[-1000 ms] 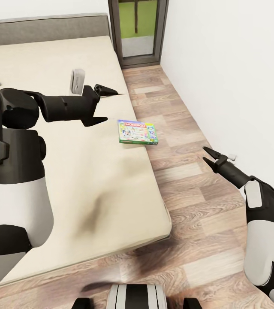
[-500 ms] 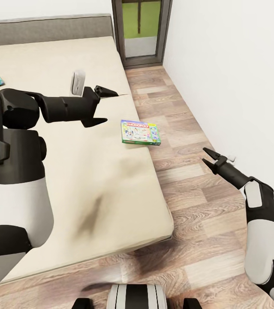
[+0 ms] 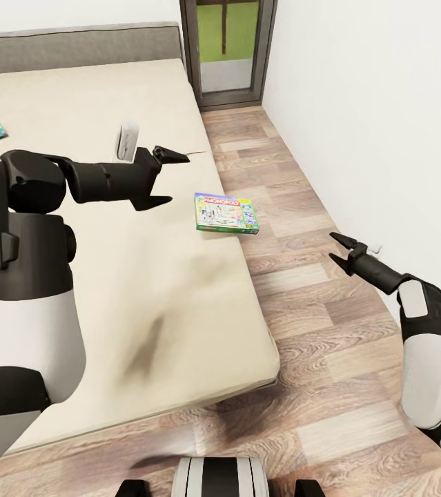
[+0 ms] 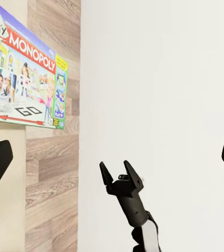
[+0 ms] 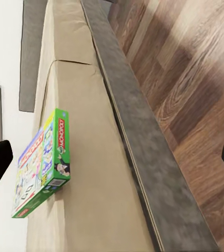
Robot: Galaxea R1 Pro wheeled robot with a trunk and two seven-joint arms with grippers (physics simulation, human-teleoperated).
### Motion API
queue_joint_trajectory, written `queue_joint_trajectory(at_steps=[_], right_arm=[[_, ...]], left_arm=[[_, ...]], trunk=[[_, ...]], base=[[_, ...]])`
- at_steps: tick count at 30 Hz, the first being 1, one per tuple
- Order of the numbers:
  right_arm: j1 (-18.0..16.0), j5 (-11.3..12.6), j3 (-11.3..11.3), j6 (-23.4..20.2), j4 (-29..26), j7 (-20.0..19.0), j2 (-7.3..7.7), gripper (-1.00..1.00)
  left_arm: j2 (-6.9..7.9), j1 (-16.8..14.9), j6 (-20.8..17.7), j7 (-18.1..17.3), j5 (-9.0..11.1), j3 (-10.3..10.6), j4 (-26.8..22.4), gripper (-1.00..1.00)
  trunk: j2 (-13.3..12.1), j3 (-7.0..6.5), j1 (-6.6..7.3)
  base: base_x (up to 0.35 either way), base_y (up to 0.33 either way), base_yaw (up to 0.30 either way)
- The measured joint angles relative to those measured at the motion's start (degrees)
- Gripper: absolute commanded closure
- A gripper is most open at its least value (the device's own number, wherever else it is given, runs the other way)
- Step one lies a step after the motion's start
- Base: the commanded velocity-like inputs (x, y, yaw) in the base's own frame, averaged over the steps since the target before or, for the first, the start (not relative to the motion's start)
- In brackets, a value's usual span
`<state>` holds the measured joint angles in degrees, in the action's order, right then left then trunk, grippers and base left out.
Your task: Put all the toys in the child's room - the three board games (two on the bed and one on the table), the two jigsaw puzzles on the table, and the tennis ball on the table - inside the toy box on the table in the child's room.
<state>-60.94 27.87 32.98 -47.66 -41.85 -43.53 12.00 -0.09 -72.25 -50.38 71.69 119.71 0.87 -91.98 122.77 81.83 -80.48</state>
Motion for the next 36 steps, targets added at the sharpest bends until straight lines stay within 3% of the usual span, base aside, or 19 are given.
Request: queue_joint_trajectory(at_steps=[7, 17, 27, 36], right_arm=[[-2.3, 0.4, 0.2, -0.2, 5.0, 2.1, 0.76, -1.0], [-4.0, 0.6, 0.8, -0.3, 8.1, 3.9, 1.16, -1.0], [-4.6, 0.6, 5.4, -0.4, 9.9, 6.4, 2.03, -1.0], [-4.6, 0.6, 6.9, -0.4, 10.2, 6.8, 2.18, -1.0]], left_arm=[[0.07, 0.2, 0.0, 0.0, 0.0, 0.0, 0.0, -1.0], [-0.04, 0.3, 0.0, 0.1, -0.1, 0.0, 0.1, -1.0], [-0.25, 0.3, 0.1, 0.1, -0.1, 0.0, 0.0, -1.0], [-0.38, 0.0, 0.1, 0.1, -0.2, 0.0, 0.0, -1.0]], trunk=[[0.0, 0.0, 0.0], [0.0, 0.0, 0.0], [0.0, 0.0, 0.0], [0.0, 0.0, 0.0]], base=[[0.0, 0.0, 0.001], [0.0, 0.0, 0.0], [0.0, 0.0, 0.042], [0.0, 0.0, 0.204]])
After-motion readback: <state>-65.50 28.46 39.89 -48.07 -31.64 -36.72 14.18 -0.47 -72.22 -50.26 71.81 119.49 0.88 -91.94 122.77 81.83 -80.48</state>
